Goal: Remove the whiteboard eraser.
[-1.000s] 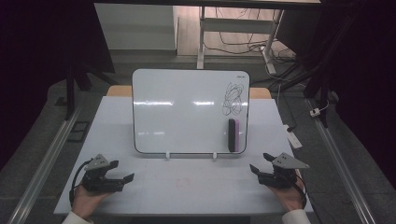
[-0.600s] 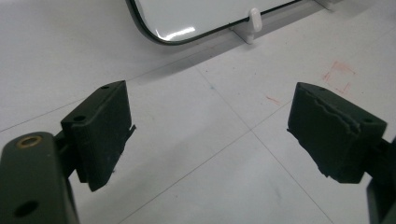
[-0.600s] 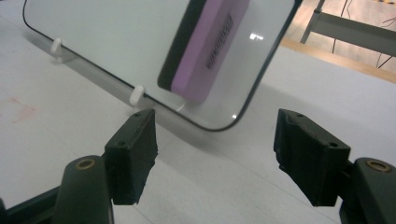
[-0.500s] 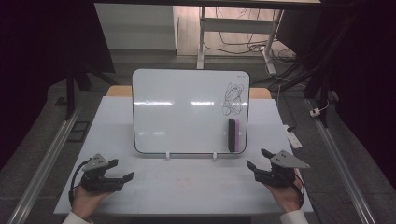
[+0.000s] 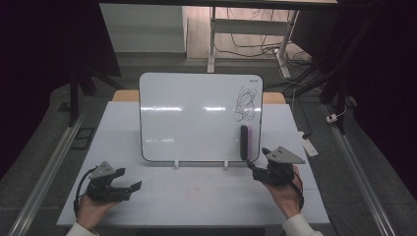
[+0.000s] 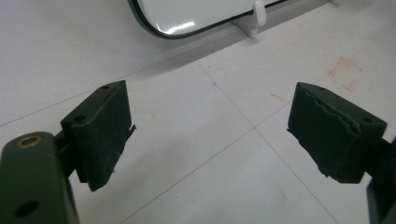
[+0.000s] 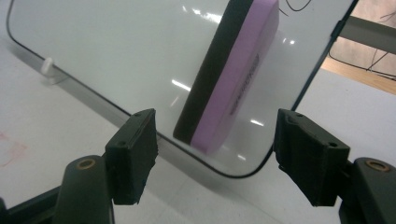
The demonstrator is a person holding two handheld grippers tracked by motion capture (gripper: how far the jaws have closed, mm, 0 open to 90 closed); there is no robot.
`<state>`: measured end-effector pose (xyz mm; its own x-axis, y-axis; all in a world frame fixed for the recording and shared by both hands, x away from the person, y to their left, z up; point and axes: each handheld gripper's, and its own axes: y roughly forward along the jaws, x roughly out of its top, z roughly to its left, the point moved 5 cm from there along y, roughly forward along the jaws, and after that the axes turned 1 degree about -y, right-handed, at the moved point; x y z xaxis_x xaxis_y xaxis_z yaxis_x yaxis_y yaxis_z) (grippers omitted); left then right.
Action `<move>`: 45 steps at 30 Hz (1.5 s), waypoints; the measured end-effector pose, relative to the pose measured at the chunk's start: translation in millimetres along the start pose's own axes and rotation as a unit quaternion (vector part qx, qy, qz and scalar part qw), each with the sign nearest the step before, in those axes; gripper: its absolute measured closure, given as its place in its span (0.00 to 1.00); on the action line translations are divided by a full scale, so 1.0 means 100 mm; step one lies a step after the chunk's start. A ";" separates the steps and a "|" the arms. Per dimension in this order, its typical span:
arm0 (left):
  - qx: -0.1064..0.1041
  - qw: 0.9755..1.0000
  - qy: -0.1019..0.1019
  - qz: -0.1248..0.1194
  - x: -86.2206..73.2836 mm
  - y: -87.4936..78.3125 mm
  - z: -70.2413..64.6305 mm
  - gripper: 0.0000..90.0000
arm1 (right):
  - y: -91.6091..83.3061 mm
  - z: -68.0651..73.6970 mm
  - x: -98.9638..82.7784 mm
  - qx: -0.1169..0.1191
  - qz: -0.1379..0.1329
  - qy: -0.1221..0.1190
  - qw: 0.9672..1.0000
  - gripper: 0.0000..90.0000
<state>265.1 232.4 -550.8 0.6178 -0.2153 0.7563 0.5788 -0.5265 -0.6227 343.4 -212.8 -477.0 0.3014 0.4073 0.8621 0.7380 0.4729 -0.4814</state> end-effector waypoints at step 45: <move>0.011 1.000 0.008 0.004 -0.03 0.00 0.01 0.16 | 0.22 0.07 0.21 -0.066 -0.025 0.058 0.996 0.72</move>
<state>264.4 233.9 -553.4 0.6133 -0.2326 0.7548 0.5858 -0.5071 -0.6322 361.8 -188.5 -470.2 0.3249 0.2898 0.9003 0.8238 0.3808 -0.4199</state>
